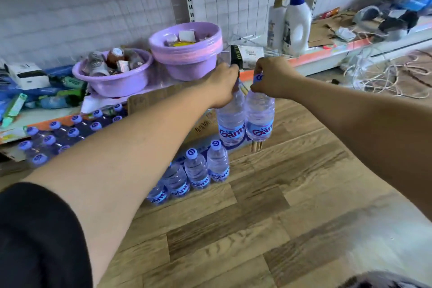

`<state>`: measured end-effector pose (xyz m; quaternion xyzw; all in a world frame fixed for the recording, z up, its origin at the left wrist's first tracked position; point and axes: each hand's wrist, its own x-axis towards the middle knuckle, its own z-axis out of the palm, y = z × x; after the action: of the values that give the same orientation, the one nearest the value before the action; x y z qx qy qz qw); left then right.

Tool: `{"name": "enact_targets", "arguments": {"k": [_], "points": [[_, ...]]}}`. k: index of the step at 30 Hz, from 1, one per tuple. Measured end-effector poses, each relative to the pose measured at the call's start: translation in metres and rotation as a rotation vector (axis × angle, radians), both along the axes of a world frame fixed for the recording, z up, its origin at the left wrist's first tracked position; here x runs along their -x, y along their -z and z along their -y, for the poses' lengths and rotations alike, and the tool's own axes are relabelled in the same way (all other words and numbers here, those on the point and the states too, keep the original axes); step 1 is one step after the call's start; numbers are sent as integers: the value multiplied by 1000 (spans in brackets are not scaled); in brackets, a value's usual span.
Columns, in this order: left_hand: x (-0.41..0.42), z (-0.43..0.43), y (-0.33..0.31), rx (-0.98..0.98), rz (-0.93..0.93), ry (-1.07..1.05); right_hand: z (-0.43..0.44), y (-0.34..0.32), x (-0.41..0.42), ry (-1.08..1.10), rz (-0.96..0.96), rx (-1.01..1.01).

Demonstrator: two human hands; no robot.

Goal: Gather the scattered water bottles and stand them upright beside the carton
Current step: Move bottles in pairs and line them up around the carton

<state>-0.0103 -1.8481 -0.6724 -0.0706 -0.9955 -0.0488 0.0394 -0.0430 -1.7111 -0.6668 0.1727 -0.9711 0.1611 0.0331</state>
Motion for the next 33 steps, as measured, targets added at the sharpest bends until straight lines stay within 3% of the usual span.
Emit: {"name": "enact_targets", "arguments": {"k": [15,20,26,29,33], "points": [[21,-27,130,-41,272,-137,-17,135,33,-15,173,56],[22,-31,174,7,278,-151,-17,178,37,-28,232,81],[27,-24,180,-52,236,-116,-25,193,37,32,192,132],[23,-21,179,-73,255,-103,-26,193,34,5,176,88],[12,-19,177,-77,267,-62,-24,186,28,-33,135,-130]]}}
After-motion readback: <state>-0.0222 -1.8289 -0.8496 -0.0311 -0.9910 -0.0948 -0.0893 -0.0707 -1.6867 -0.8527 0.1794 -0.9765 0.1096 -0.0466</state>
